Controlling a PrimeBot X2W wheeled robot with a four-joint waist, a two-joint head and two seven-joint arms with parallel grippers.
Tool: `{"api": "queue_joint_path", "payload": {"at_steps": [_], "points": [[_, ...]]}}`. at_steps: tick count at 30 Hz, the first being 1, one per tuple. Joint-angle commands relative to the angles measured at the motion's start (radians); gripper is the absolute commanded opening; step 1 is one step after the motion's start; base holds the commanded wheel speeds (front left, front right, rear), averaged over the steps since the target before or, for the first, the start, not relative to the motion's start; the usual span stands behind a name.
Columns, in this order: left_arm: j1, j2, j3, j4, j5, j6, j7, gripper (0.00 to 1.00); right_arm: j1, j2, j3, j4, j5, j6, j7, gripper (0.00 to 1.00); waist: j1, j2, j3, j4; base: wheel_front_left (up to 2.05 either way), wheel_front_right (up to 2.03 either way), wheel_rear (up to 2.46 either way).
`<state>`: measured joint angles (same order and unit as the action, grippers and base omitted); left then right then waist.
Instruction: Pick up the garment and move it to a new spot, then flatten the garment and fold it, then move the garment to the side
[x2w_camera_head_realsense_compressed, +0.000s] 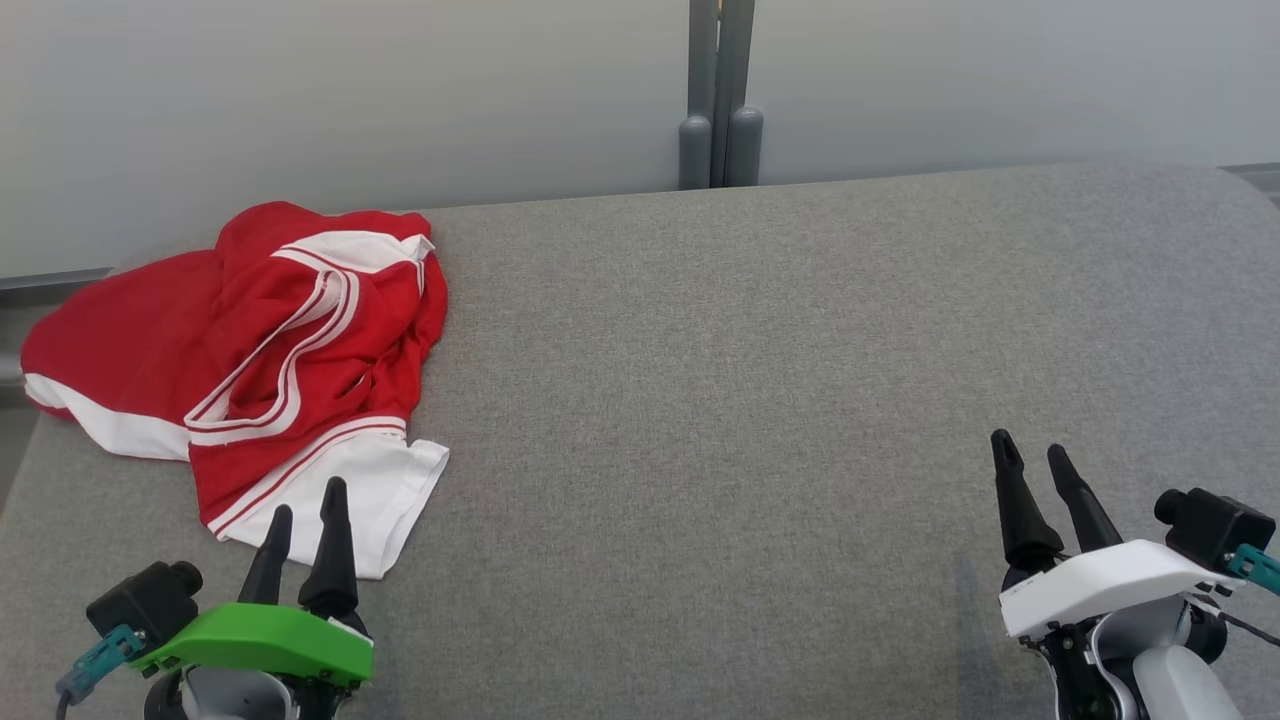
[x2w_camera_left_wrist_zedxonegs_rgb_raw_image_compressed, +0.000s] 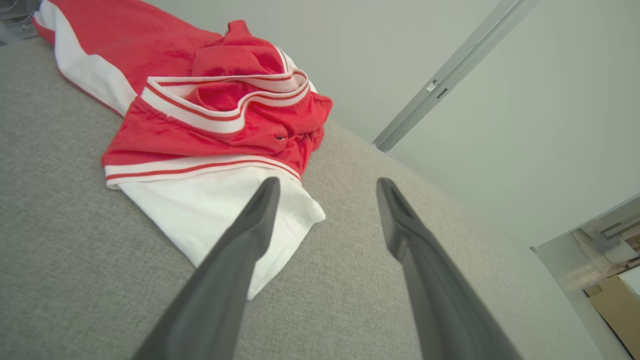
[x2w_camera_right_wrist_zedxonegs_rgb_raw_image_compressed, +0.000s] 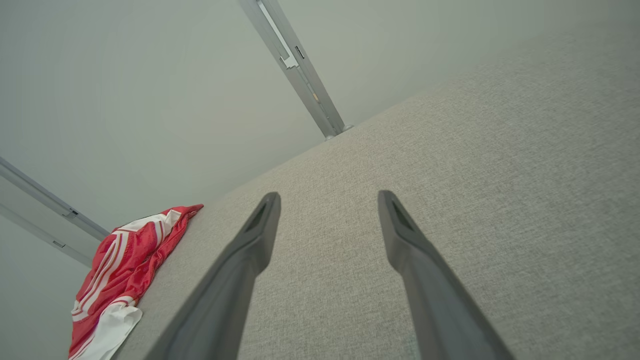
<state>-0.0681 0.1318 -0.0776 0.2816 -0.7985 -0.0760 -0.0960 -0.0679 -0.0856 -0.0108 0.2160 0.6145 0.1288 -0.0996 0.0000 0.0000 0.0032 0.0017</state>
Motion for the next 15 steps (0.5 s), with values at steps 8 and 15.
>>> {"api": "queue_joint_path", "payload": {"at_steps": [8, 15], "points": [[-0.01, 0.001, 0.007, 0.001, 0.105, -0.012, -0.032, 1.0, -0.019, -0.013, 0.005, -0.006, -0.118, 0.002, -0.033, 1.0, 0.0, 0.0, 0.0, -0.001, 0.0, 0.0, 0.0], [-0.004, -0.001, 0.015, 0.014, 0.178, -0.022, -0.052, 1.0, -0.02, -0.017, 0.008, -0.003, -0.195, 0.002, -0.053, 1.0, 0.0, 0.0, 0.001, -0.002, 0.0, 0.0, 0.0]]}}
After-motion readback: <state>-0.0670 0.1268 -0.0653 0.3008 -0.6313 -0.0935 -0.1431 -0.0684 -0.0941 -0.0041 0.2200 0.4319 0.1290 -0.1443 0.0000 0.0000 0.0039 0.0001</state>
